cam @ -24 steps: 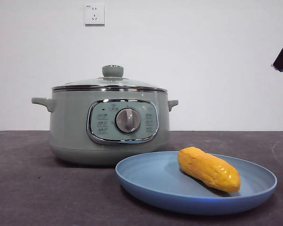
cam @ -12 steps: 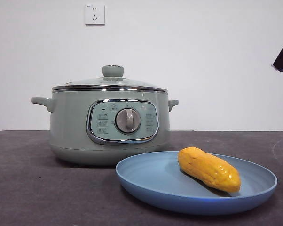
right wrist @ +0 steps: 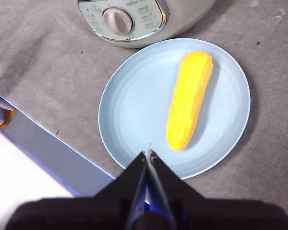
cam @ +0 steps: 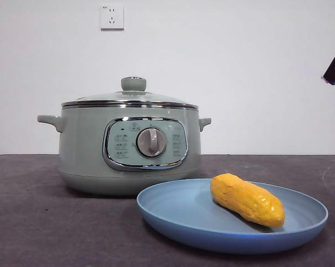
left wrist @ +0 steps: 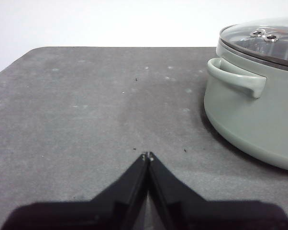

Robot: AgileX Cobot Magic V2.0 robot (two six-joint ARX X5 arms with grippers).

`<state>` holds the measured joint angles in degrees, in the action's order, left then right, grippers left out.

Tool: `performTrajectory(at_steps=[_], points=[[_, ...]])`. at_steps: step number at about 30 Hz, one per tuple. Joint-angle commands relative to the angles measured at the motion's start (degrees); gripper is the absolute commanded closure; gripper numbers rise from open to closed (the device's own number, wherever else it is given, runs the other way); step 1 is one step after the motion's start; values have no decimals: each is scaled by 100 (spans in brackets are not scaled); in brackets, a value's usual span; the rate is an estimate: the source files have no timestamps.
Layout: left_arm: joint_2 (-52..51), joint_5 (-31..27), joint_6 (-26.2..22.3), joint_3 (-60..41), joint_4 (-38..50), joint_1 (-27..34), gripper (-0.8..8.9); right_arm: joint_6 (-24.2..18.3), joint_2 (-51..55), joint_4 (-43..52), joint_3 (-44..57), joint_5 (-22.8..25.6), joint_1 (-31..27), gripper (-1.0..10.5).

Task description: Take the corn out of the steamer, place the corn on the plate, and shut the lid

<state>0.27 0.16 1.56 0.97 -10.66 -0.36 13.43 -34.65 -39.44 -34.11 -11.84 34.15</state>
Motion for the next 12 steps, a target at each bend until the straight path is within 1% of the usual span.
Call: performTrajectory(at_steps=[1, 4, 6, 7, 8, 9, 12], points=[[-15, -4, 33, -81, 26, 20, 817, -42, 7, 13, 39, 17, 2, 946], [-15, -4, 33, -81, 26, 20, 817, -85, 50, 15, 39, 22, 7, 946], [-15, -4, 33, -81, 26, 20, 817, -431, 219, 103, 39, 317, -98, 946], [-15, -4, 33, -81, 26, 20, 817, -485, 310, 181, 39, 466, -164, 946], [-15, -7, 33, -81, 26, 20, 817, -516, 404, 289, 39, 592, -251, 946], [-15, -4, 33, -81, 26, 20, 817, -546, 520, 446, 39, 621, -380, 946], [-15, -4, 33, -81, 26, 20, 817, -708, 896, 809, 42, 599, -920, 946]])
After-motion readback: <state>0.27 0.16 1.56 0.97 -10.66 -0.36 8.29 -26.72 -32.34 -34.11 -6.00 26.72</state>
